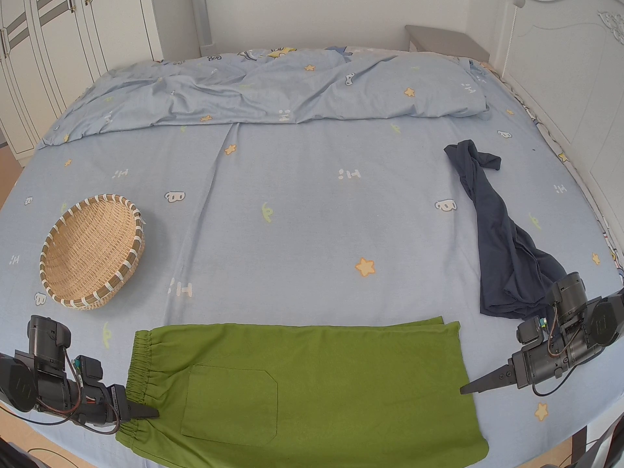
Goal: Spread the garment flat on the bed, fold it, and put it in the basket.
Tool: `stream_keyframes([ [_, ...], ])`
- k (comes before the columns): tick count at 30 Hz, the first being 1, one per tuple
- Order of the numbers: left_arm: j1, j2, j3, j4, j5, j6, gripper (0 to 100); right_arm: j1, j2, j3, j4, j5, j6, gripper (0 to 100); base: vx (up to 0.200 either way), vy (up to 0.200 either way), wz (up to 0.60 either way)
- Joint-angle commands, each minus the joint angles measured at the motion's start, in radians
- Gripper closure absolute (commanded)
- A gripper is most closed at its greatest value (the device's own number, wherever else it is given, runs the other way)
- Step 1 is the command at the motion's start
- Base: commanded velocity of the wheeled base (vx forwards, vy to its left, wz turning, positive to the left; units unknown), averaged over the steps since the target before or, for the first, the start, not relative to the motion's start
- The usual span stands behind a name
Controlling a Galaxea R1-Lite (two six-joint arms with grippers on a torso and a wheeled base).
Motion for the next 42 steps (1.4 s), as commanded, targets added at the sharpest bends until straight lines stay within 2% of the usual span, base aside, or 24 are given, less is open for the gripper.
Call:
stream_keyframes([
  [1, 0.013, -0.093, -0.017, 0.000, 0.072, 0.015, 100, -0.024, -0.086, -0.010, -0.020, -0.010, 0.006, 0, 0.000, 0.000, 0.00],
  [3, 0.056, -0.189, -0.060, 0.022, 0.098, 0.015, 100, -0.040, -0.175, -0.042, -0.012, -0.073, 0.008, 0, 0.000, 0.000, 0.00],
  [6, 0.072, -0.255, -0.141, 0.123, 0.104, 0.015, 100, -0.033, -0.230, -0.099, 0.009, -0.130, 0.019, 0, 0.000, 0.000, 0.00],
  [10, 0.072, -0.318, -0.229, 0.287, 0.105, 0.024, 100, -0.026, -0.264, -0.151, 0.051, -0.148, 0.032, 0, 0.000, 0.000, 0.00],
  [11, 0.078, -0.351, -0.284, 0.388, 0.107, 0.047, 100, -0.026, -0.280, -0.176, 0.071, -0.151, 0.037, 0, 0.000, 0.000, 0.00],
  [13, 0.086, -0.360, -0.304, 0.428, 0.107, 0.061, 100, -0.026, -0.284, -0.184, 0.075, -0.151, 0.037, 0, 0.000, 0.000, 0.00],
  [14, 0.107, -0.377, -0.350, 0.505, 0.105, 0.098, 100, -0.026, -0.292, -0.197, 0.077, -0.151, 0.038, 0, 0.000, 0.000, 0.00],
  [19, 0.105, -0.380, -0.422, 0.585, 0.116, 0.124, 100, -0.026, -0.293, -0.204, 0.075, -0.151, 0.045, 0, 0.000, 0.000, 0.00],
  [21, 0.070, -0.401, -0.497, 0.678, 0.122, 0.124, 100, -0.026, -0.293, -0.204, 0.077, -0.156, 0.045, 0, 0.000, 0.000, 0.00],
  [25, -0.099, -0.415, -0.655, 0.861, 0.125, 0.090, 100, -0.023, -0.295, -0.200, 0.077, -0.186, 0.045, 0, 0.000, 0.000, 0.00],
  [26, -0.099, -0.415, -0.655, 0.861, 0.125, 0.090, 100, -0.023, -0.295, -0.200, 0.077, -0.186, 0.045, 0, 0.000, 0.000, 0.00],
  [27, -0.215, -0.410, -0.698, 0.891, 0.133, 0.032, 100, -0.023, -0.301, -0.199, 0.078, -0.191, 0.045, 0, 0.000, 0.000, 0.00],
  [28, -0.263, -0.410, -0.709, 0.890, 0.148, 0.001, 100, -0.023, -0.310, -0.199, 0.078, -0.191, 0.045, 0, 0.000, 0.000, 0.00],
  [29, -0.263, -0.410, -0.709, 0.890, 0.148, 0.001, 100, -0.023, -0.310, -0.199, 0.078, -0.191, 0.045, 0, 0.000, 0.000, 0.00],
  [30, -0.379, -0.409, -0.718, 0.888, 0.219, -0.060, 100, -0.024, -0.327, -0.196, 0.080, -0.191, 0.046, 0, 0.000, 0.000, 0.00],
  [31, -0.379, -0.409, -0.718, 0.888, 0.219, -0.060, 100, -0.024, -0.327, -0.196, 0.080, -0.191, 0.046, 0, 0.000, 0.000, 0.00],
  [32, -0.484, -0.395, -0.718, 0.888, 0.294, -0.091, 100, -0.023, -0.335, -0.197, 0.089, -0.193, 0.046, 0, 0.000, 0.000, 0.00],
  [34, -0.574, -0.369, -0.724, 0.887, 0.361, -0.120, 100, -0.021, -0.344, -0.202, 0.103, -0.193, 0.046, 0, 0.000, 0.000, 0.00],
  [35, -0.614, -0.357, -0.733, 0.887, 0.389, -0.138, 100, -0.021, -0.347, -0.204, 0.107, -0.193, 0.046, 0, 0.000, 0.000, 0.00],
  [36, -0.614, -0.357, -0.733, 0.887, 0.389, -0.138, 100, -0.021, -0.347, -0.204, 0.107, -0.193, 0.046, 0, 0.000, 0.000, 0.00],
  [38, -0.688, -0.331, -0.780, 0.891, 0.395, -0.169, 100, -0.020, -0.347, -0.204, 0.109, -0.194, 0.046, 0, 0.000, 0.000, 0.00],
  [42, -0.770, -0.289, -0.827, 0.885, 0.397, -0.170, 100, -0.020, -0.352, -0.204, 0.109, -0.208, 0.046, 0, 0.000, 0.000, 0.00],
])
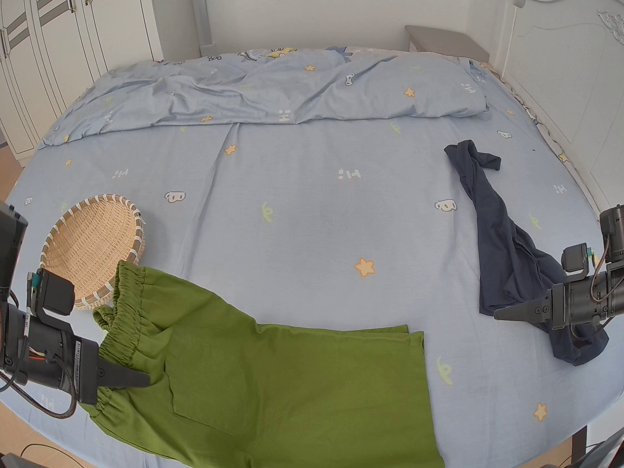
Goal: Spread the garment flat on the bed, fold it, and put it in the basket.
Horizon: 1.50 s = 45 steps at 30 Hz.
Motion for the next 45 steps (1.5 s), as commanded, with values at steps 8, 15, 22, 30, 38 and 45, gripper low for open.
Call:
stream_keyframes([
  [8, -0.344, 0.253, -0.156, -0.048, 0.050, -0.050, 100, 0.018, -0.021, 0.001, 0.008, -0.031, 0.000, 0, 0.000, 0.000, 0.00],
  [15, -0.463, 0.396, -0.185, -0.174, 0.058, -0.107, 100, 0.011, -0.012, 0.004, 0.002, -0.038, 0.000, 0, 0.000, 0.000, 0.00],
  [22, -0.527, 0.454, -0.226, -0.175, 0.076, -0.118, 100, 0.009, -0.009, 0.006, 0.000, -0.037, 0.000, 0, 0.000, 0.000, 0.00],
  [30, -0.567, 0.489, -0.232, -0.218, 0.078, -0.153, 100, 0.014, 0.006, 0.009, -0.004, -0.038, 0.000, 0, 0.000, 0.000, 0.00],
  [38, -0.639, 0.608, -0.255, -0.346, 0.179, -0.161, 100, 0.009, 0.013, 0.006, -0.004, -0.038, 0.000, 0, 0.000, 0.000, 0.00],
  [45, -0.647, 0.614, -0.255, -0.346, 0.179, -0.161, 100, 0.004, 0.048, 0.001, -0.006, -0.037, -0.003, 0, 0.000, 0.000, 0.00],
])
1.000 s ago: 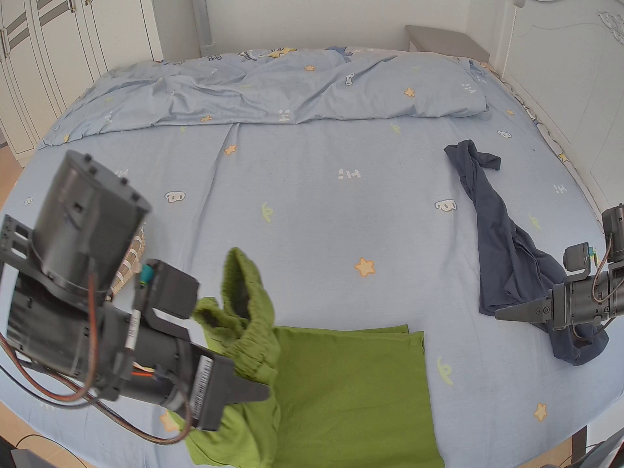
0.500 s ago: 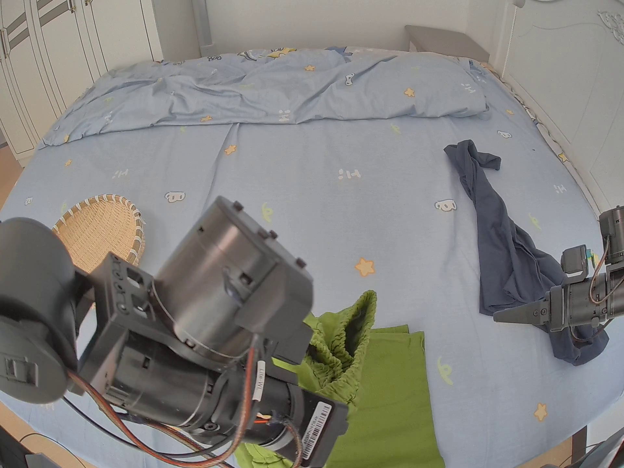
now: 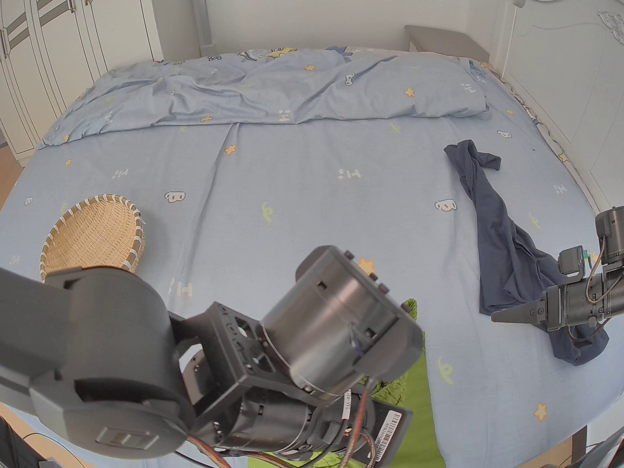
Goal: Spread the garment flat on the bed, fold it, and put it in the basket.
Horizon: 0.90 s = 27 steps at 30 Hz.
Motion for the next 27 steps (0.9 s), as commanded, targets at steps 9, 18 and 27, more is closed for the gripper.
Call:
stream_keyframes([
  [9, -0.040, 0.065, 0.003, -0.050, 0.007, -0.001, 0, 0.001, 0.029, -0.002, 0.000, 0.000, -0.002, 0, 0.000, 0.000, 0.00],
  [18, -0.064, 0.080, 0.026, -0.171, 0.028, -0.143, 0, -0.004, 0.029, -0.003, -0.002, 0.000, -0.003, 0, 0.000, 0.000, 0.00],
  [27, 0.152, -0.084, 0.146, -0.200, -0.018, -0.194, 0, 0.005, 0.018, -0.003, 0.000, 0.002, 0.001, 0, 0.000, 0.000, 0.00],
])
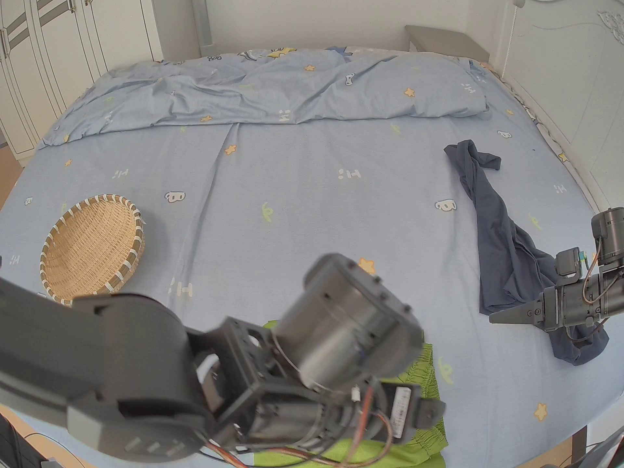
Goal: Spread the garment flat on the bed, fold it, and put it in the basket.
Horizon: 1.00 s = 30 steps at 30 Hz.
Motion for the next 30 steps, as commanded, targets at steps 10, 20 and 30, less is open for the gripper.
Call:
stream_keyframes([
  [10, 0.633, -0.130, 0.540, -0.251, -0.557, 0.051, 0, 0.037, -0.114, 0.008, 0.009, 0.011, 0.029, 0, 0.000, 0.000, 0.00],
  [20, 0.681, 0.087, 0.827, -0.871, -0.566, 0.042, 0, 0.074, -0.120, 0.017, 0.009, 0.009, 0.038, 0, 0.000, 0.000, 0.00],
  [30, 0.690, 0.119, 0.848, -0.944, -0.565, 0.048, 0, 0.075, -0.115, 0.020, 0.008, 0.009, 0.037, 0, 0.000, 0.000, 0.00],
])
